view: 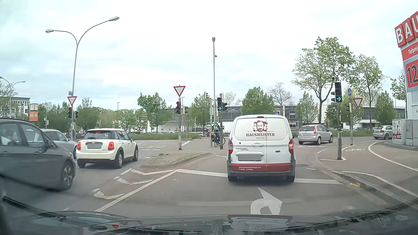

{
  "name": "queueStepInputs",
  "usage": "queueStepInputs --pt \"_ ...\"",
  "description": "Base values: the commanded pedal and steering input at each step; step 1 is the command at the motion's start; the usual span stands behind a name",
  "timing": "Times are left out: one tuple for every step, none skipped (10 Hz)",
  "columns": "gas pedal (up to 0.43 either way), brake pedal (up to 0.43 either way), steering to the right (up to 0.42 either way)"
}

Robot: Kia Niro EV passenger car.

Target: Follow the waypoints while adhering to traffic rules and regulations

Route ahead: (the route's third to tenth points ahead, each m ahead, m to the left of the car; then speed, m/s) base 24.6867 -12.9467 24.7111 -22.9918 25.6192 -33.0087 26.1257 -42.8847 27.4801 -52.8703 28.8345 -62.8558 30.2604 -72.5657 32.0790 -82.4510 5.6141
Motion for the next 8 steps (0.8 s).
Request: queueStepInputs --pt "0.0 0.0 0.056" --pt "0.0 0.0 0.066" --pt "0.0 0.0 0.071" --pt "0.0 0.0 0.077" --pt "0.0 0.0 0.082" --pt "0.0 0.0 0.086" --pt "0.0 0.0 0.09" --pt "0.0 0.0 0.094"
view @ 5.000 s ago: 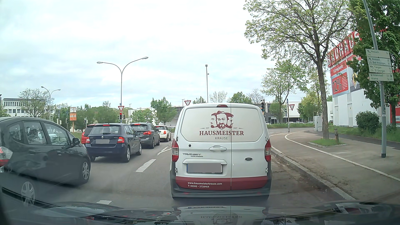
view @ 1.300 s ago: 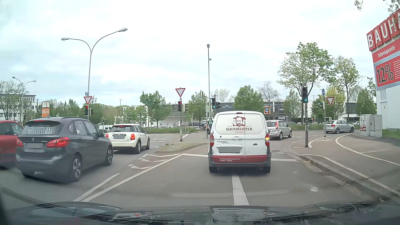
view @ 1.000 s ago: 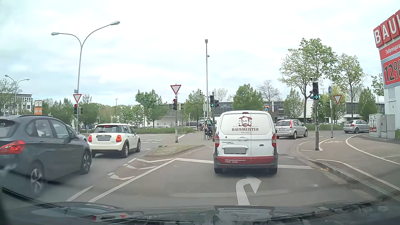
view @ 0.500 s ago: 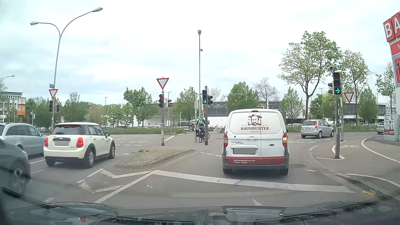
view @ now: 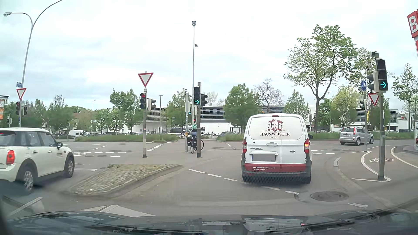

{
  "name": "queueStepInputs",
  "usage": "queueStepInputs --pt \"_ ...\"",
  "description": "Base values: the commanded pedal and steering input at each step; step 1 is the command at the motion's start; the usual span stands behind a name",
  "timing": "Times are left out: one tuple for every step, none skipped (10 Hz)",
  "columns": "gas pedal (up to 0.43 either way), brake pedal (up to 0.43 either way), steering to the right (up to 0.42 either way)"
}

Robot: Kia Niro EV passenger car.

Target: Follow the waypoints while adhering to traffic rules and regulations

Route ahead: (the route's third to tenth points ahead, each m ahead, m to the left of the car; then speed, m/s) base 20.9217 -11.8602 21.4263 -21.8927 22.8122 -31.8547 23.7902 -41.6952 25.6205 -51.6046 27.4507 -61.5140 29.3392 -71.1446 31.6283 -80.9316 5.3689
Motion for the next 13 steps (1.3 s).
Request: queueStepInputs --pt "0.0 0.0 0.097" --pt "0.0 0.0 0.102" --pt "0.028 0.0 0.109" --pt "0.059 0.0 0.118" --pt "0.059 0.0 0.126" --pt "0.059 0.0 0.135" --pt "0.059 0.0 0.142" --pt "0.067 0.0 0.15" --pt "0.079 0.0 0.16" --pt "0.087 0.0 0.167" --pt "0.087 0.0 0.175" --pt "0.087 0.0 0.182" --pt "0.087 0.0 0.189"
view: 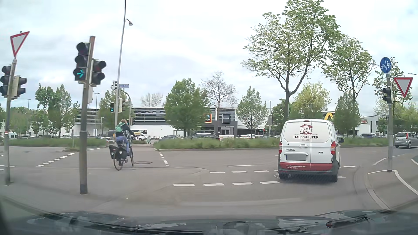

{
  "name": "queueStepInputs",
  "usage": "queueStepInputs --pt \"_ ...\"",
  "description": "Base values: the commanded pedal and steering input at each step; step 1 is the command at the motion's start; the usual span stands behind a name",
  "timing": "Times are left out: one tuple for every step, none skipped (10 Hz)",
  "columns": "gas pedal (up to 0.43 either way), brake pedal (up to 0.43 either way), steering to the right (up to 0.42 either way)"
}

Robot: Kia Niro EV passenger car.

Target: Follow the waypoints while adhering to traffic rules and regulations

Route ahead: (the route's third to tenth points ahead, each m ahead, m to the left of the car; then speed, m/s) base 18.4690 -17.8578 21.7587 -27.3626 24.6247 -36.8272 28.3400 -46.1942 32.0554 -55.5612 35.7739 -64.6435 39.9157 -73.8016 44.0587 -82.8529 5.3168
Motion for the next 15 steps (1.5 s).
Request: queueStepInputs --pt "0.087 0.0 0.197" --pt "0.087 0.0 0.205" --pt "0.087 0.0 0.214" --pt "0.087 0.0 0.222" --pt "0.087 0.0 0.23" --pt "0.087 0.0 0.236" --pt "0.087 0.0 0.239" --pt "0.098 0.0 0.243" --pt "0.098 0.0 0.249" --pt "0.11 0.0 0.254" --pt "0.13 0.0 0.259" --pt "0.13 0.0 0.264" --pt "0.13 0.0 0.269" --pt "0.13 0.0 0.279" --pt "0.13 0.0 0.29"
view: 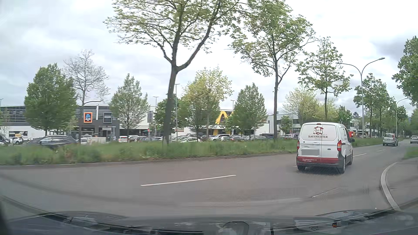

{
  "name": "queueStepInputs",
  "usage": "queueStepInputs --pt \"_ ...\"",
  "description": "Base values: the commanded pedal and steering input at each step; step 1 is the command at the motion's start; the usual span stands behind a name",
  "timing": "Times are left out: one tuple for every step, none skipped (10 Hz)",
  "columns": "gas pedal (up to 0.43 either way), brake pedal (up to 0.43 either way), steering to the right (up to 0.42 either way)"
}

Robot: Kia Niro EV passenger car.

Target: Follow the waypoints while adhering to traffic rules and regulations

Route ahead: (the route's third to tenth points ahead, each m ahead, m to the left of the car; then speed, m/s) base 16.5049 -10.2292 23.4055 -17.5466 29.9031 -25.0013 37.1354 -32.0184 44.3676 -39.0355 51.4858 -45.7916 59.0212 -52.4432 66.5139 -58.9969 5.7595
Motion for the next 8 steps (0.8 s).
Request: queueStepInputs --pt "0.13 0.0 0.296" --pt "0.13 0.0 0.303" --pt "0.13 0.0 0.316" --pt "0.13 0.0 0.324" --pt "0.13 0.0 0.326" --pt "0.13 0.0 0.326" --pt "0.138 0.0 0.326" --pt "0.138 0.0 0.323"
